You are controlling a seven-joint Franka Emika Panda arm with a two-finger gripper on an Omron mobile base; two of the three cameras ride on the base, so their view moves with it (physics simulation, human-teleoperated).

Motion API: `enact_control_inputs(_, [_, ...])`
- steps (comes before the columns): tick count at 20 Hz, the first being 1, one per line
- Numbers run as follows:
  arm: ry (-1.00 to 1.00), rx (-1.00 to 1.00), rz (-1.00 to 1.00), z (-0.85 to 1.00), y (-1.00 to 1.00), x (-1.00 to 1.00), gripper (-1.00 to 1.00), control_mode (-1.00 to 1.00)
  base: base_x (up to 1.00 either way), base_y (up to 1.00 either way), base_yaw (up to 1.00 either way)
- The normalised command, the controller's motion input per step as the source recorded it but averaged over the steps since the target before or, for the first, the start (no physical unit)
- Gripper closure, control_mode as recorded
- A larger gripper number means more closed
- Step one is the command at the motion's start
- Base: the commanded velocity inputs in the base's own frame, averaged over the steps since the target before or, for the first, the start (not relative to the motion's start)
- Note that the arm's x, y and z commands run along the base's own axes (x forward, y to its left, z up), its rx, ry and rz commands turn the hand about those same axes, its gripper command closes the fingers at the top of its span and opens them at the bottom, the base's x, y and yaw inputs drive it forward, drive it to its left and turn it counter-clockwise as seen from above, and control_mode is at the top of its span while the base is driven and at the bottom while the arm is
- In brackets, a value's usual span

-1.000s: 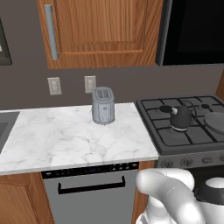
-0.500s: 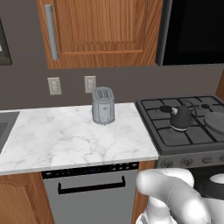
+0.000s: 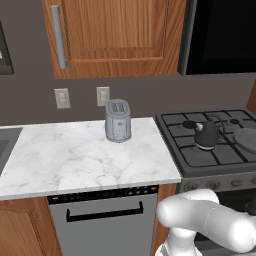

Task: Pick the pan from the cabinet and place it on the stove. Then turn on the stove burner for the pan.

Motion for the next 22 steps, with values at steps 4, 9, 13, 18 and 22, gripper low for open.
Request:
enact_control_inputs(4, [-0.07, 0.08, 0.0, -0.43, -0.17, -0.34, -1.0, -1.0, 0.0, 0.0, 0.0])
enact_control_inputs(9, [-0.19, 0.01, 0.0, -0.19, -0.01, -0.13, -1.0, -1.0, 0.0, 0.0, 0.0])
enact_control_inputs(13, [-0.22, 0.0, 0.0, 0.0, -0.02, 0.03, -1.0, -1.0, 0.0, 0.0, 0.0])
enact_control_inputs(18, [-0.22, 0.0, 0.0, 0.0, -0.1, 0.18, -1.0, -1.0, 0.0, 0.0, 0.0])
enact_control_inputs(22, [-0.17, 0.0, 0.0, 0.0, -0.2, 0.12, -1.0, -1.0, 0.0, 0.0, 0.0])
